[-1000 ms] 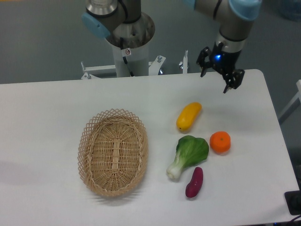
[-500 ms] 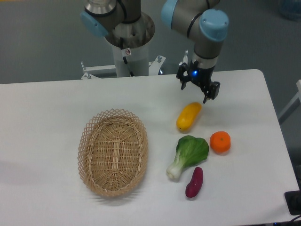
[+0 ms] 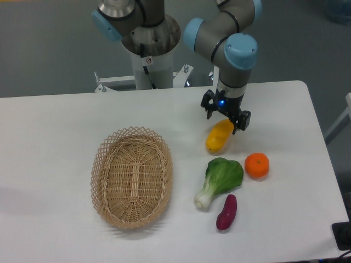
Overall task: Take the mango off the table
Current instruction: 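Lower the gripper over the yellow mango, then close the gripper fingers around the yellow mango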
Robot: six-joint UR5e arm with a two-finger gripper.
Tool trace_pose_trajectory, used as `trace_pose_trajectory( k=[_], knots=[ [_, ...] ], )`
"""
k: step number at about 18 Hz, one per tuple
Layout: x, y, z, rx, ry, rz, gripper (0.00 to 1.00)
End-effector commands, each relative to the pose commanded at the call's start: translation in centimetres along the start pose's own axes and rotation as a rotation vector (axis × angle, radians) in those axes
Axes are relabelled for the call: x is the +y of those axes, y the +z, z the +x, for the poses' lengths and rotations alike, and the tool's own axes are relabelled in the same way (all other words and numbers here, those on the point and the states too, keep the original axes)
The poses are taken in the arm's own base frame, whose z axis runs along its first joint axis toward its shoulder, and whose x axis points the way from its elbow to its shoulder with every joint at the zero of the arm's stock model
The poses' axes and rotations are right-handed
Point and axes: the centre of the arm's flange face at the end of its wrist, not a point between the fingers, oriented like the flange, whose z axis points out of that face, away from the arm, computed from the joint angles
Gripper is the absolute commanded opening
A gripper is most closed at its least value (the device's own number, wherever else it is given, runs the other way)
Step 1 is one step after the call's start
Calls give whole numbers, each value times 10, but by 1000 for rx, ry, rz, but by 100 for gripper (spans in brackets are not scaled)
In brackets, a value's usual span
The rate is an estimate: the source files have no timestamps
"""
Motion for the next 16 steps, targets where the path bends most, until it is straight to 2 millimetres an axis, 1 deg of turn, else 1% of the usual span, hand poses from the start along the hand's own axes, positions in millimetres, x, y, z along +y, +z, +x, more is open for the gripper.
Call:
trace_pose_trajectory(
  k=[2, 4, 8, 9, 11, 15, 16],
  knots=[
    [-1, 4, 2, -5, 14, -7, 100],
    [-1, 6, -1, -11, 19, -7, 100],
    [1, 15, 4, 7, 31, -21, 100],
    [1, 15, 3, 4, 42, -35, 100],
    [-2, 20, 7, 14, 69, -55, 100],
    [-2, 22, 9, 16, 68, -55, 100],
    [-2, 22, 8, 8, 64, -54, 97]
  ],
)
